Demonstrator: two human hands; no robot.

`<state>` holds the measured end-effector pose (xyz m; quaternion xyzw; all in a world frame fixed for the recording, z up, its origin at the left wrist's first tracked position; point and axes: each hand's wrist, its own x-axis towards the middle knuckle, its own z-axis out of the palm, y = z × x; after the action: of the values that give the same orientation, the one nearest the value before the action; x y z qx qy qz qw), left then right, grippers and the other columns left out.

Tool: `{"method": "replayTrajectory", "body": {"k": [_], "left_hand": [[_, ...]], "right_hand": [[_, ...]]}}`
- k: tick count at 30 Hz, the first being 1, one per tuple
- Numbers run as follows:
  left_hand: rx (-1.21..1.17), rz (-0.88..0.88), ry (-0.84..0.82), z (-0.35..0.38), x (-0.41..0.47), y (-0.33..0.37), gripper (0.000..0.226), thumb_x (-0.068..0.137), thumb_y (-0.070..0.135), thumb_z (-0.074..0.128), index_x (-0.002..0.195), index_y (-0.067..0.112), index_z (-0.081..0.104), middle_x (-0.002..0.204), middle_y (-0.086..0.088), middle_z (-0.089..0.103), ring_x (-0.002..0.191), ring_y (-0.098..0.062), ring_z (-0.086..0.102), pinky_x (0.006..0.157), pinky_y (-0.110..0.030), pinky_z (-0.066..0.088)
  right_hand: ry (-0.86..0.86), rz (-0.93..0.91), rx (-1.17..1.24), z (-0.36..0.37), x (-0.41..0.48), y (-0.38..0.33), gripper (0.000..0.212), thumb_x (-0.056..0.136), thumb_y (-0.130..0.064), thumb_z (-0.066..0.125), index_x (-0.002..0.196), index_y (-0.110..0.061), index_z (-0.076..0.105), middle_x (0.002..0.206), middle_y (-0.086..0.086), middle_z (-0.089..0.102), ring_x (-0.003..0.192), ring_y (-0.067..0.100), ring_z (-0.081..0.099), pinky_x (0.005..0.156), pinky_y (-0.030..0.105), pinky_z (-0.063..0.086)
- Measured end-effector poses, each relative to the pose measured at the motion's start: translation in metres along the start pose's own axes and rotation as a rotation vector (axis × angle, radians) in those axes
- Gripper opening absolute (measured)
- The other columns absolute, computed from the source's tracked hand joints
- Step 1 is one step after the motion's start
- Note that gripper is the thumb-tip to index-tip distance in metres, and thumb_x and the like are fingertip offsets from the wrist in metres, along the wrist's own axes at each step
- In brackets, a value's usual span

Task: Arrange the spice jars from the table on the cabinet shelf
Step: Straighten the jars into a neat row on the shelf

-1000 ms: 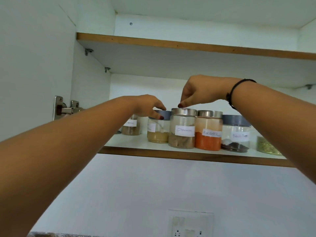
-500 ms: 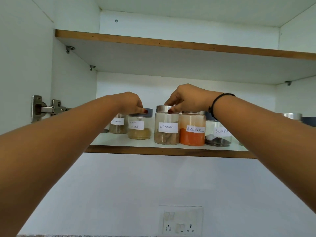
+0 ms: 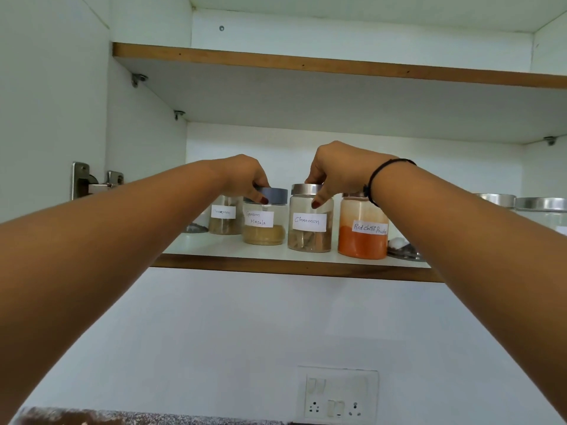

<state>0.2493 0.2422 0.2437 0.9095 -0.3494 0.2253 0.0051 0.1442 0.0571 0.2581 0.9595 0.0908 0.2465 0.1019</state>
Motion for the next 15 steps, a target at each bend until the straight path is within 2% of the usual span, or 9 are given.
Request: {"method": "replayTrajectory", "body": {"k": [3,6,9,12,15], "left_hand": [[-0.012,-0.006,0.048,0.008,0.007,-0.002,0.026,0.092,0.029,0.067,0.11,0.011,0.073,0.087,0.003,0.064,0.077,-0.014,0.056,0.075,-0.027,0.042],[-0.011,-0.025,0.069,0.013,0.014,-0.005,0.027,0.092,0.03,0.068,0.109,0.01,0.074,0.092,-0.001,0.069,0.078,-0.017,0.059,0.074,-0.028,0.046],[0.005,-0.041,0.063,0.014,0.019,-0.006,0.027,0.092,0.03,0.067,0.109,0.01,0.073,0.095,-0.003,0.07,0.08,-0.018,0.058,0.074,-0.028,0.043],[0.009,-0.052,0.063,0.018,0.024,-0.007,0.028,0.092,0.03,0.067,0.109,0.01,0.072,0.09,-0.001,0.066,0.079,-0.018,0.057,0.074,-0.028,0.042],[-0.009,-0.064,0.079,0.023,0.028,-0.012,0.029,0.091,0.031,0.068,0.11,0.01,0.072,0.094,-0.003,0.069,0.081,-0.019,0.059,0.074,-0.028,0.042]], "right_hand": [[-0.001,0.008,-0.04,0.005,0.008,-0.001,0.046,0.077,-0.032,0.08,0.117,-0.01,0.071,0.111,0.006,0.072,0.097,0.022,0.065,0.089,0.035,0.054],[-0.002,0.016,-0.015,0.007,0.014,0.001,0.045,0.081,-0.033,0.076,0.117,-0.008,0.07,0.117,0.006,0.07,0.1,0.023,0.065,0.091,0.035,0.053],[0.017,0.033,0.024,0.01,0.022,0.003,0.043,0.085,-0.032,0.072,0.12,-0.008,0.068,0.123,0.007,0.067,0.109,0.025,0.063,0.095,0.034,0.051],[0.028,0.035,0.022,0.017,0.031,0.003,0.043,0.086,-0.032,0.071,0.121,-0.007,0.068,0.122,0.008,0.068,0.109,0.025,0.063,0.095,0.035,0.051],[0.047,0.038,0.005,0.026,0.041,0.003,0.044,0.086,-0.033,0.071,0.121,-0.007,0.068,0.121,0.009,0.069,0.108,0.027,0.063,0.094,0.036,0.051]]}}
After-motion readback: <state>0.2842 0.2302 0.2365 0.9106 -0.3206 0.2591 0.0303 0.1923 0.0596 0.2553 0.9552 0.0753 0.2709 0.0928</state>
